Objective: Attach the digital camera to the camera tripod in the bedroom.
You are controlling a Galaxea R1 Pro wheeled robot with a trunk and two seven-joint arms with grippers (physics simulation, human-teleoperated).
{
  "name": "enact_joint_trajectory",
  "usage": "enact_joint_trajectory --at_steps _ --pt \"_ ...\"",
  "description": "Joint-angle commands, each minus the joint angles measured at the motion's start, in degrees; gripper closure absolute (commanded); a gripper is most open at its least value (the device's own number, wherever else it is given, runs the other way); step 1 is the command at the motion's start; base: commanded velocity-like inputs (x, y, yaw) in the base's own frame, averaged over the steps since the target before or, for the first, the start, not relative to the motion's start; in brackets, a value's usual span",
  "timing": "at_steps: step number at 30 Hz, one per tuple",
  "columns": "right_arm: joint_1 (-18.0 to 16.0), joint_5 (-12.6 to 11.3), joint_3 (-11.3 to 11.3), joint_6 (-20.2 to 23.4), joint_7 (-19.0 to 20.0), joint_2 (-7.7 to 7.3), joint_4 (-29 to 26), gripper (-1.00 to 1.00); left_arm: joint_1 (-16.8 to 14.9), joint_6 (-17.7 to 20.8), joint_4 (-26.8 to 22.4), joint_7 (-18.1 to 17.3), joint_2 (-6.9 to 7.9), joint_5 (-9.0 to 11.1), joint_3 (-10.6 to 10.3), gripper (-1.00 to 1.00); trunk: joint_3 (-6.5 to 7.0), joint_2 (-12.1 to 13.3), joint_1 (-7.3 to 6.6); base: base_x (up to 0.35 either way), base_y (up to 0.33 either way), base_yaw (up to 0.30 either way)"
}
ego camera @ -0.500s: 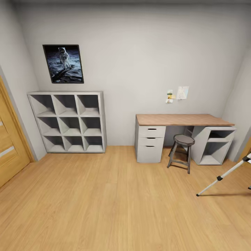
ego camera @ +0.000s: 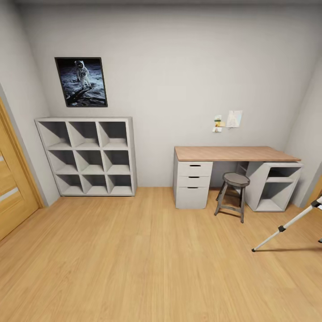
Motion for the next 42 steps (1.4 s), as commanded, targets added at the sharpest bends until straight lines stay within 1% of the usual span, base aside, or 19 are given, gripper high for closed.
enact_joint_trajectory --at_steps 1,24,42 --pt "0.0 0.1 0.0 -0.1 0.0 -0.03 0.0 -1.0 0.0 -0.1 -0.1 0.0 -0.01 0.0 0.1 -1.0 -0.04 0.0 0.0 0.0 0.0 0.0" --pt "0.0 0.1 -0.1 -0.1 0.0 0.13 0.0 -1.0 0.0 -0.1 -0.1 0.0 -0.01 0.2 0.1 -1.0 -0.04 0.0 0.0 0.0 0.0 -0.004" --pt "0.0 0.1 -0.1 -0.1 0.0 0.11 0.0 -1.0 0.0 -0.1 -0.2 0.0 0.05 0.3 0.1 -1.0 -0.04 0.0 0.0 0.0 0.0 -0.193"
